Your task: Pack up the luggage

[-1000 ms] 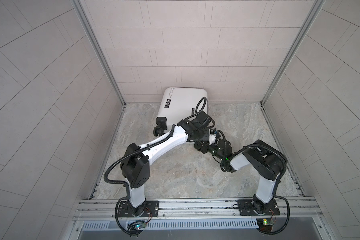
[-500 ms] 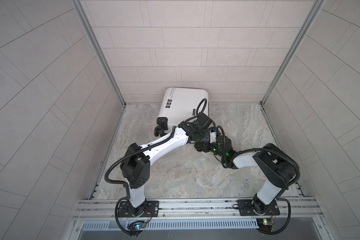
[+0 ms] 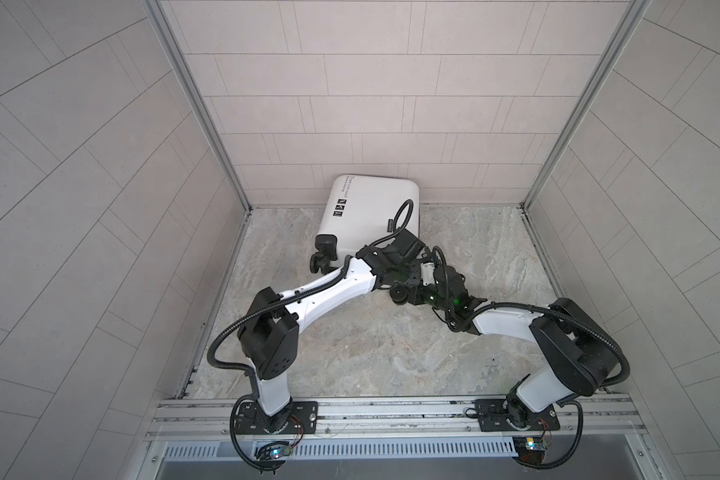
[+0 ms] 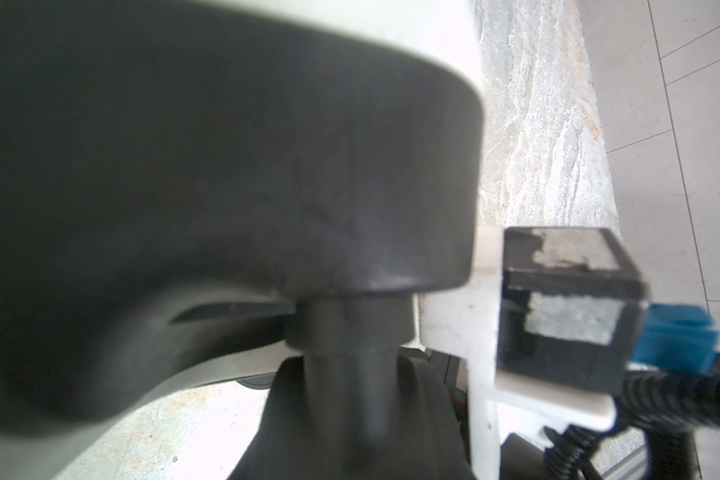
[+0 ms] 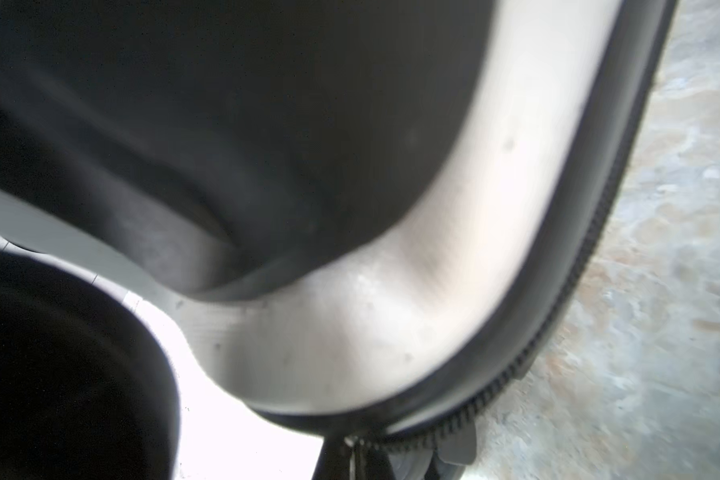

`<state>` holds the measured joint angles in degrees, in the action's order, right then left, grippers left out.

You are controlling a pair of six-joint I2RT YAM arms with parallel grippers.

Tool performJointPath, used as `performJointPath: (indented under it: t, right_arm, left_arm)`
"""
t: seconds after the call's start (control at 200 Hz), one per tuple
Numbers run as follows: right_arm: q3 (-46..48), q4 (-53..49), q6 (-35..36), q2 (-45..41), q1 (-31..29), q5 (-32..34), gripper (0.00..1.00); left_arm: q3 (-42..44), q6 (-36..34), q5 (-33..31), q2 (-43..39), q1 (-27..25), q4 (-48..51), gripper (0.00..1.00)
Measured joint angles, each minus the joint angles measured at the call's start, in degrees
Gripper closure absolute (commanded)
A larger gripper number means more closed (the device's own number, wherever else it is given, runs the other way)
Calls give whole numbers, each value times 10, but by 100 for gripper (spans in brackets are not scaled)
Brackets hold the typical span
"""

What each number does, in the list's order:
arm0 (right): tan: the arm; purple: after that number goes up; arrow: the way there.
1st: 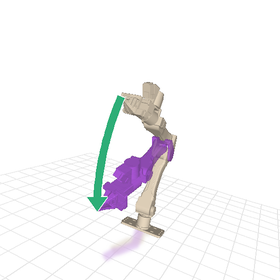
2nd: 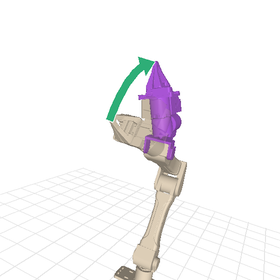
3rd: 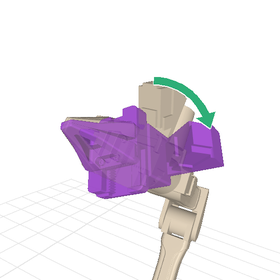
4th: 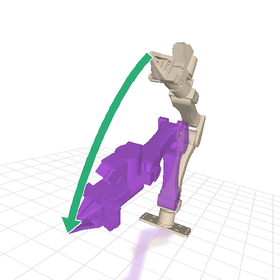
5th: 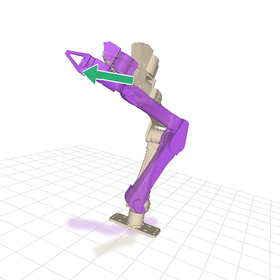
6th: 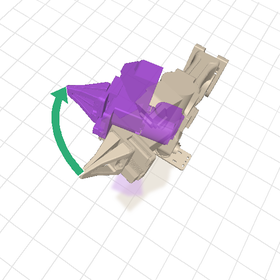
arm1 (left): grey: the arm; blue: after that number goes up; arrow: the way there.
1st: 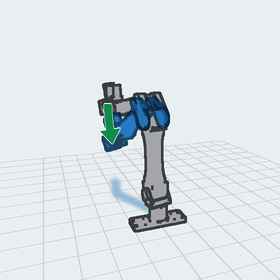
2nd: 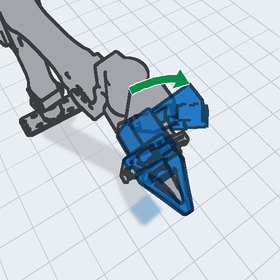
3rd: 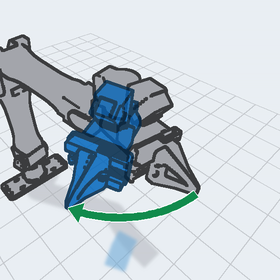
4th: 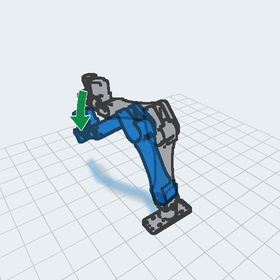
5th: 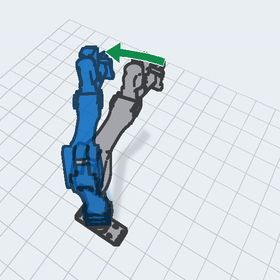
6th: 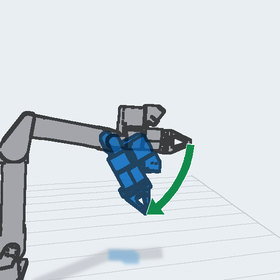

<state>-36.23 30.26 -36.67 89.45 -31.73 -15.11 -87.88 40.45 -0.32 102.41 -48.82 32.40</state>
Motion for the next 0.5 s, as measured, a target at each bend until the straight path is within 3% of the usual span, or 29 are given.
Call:
performJointPath:
  t: [0.5]
  right_arm:
    - [10, -38, 16, -32, 13, 4, 100]
  left_arm:
    - [17, 0, -1, -11, -5, -18, 100]
